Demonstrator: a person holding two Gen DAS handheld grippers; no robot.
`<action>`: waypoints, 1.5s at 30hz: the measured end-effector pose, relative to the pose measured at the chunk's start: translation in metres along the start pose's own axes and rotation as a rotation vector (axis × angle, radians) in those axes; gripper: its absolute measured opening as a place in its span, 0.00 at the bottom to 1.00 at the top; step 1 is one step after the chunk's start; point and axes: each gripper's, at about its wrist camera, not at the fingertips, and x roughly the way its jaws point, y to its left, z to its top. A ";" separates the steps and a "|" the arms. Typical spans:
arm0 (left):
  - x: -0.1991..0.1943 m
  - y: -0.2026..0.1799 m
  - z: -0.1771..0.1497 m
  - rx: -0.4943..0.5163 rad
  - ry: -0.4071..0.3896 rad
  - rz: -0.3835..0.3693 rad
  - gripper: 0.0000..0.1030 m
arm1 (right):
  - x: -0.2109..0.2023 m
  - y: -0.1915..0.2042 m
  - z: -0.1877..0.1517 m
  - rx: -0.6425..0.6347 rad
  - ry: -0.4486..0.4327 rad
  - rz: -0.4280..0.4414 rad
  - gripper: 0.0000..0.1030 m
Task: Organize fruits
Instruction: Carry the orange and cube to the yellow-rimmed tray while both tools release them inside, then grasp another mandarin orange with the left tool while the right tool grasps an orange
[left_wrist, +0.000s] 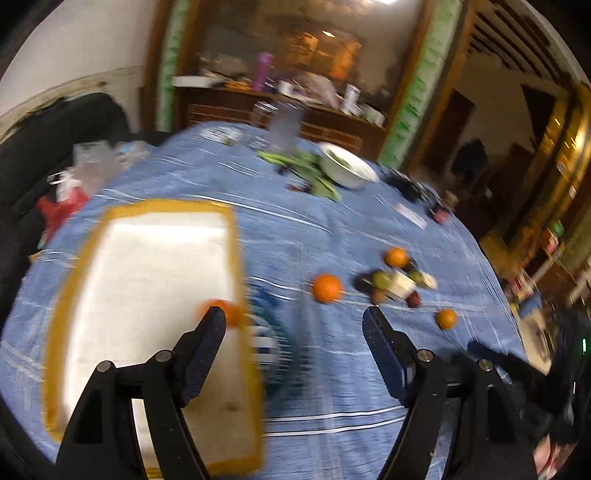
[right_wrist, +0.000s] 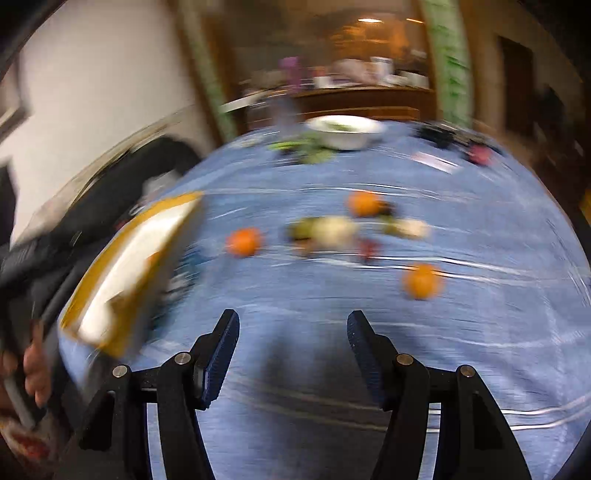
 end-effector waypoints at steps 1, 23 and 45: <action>0.012 -0.013 0.001 0.020 0.024 -0.016 0.74 | -0.001 -0.016 0.003 0.036 -0.006 -0.021 0.63; 0.153 -0.040 0.008 0.101 0.155 0.116 0.40 | 0.069 -0.071 0.028 0.060 0.097 -0.142 0.63; 0.022 0.032 0.015 -0.062 -0.053 0.095 0.34 | 0.035 0.009 0.036 -0.059 0.039 -0.038 0.34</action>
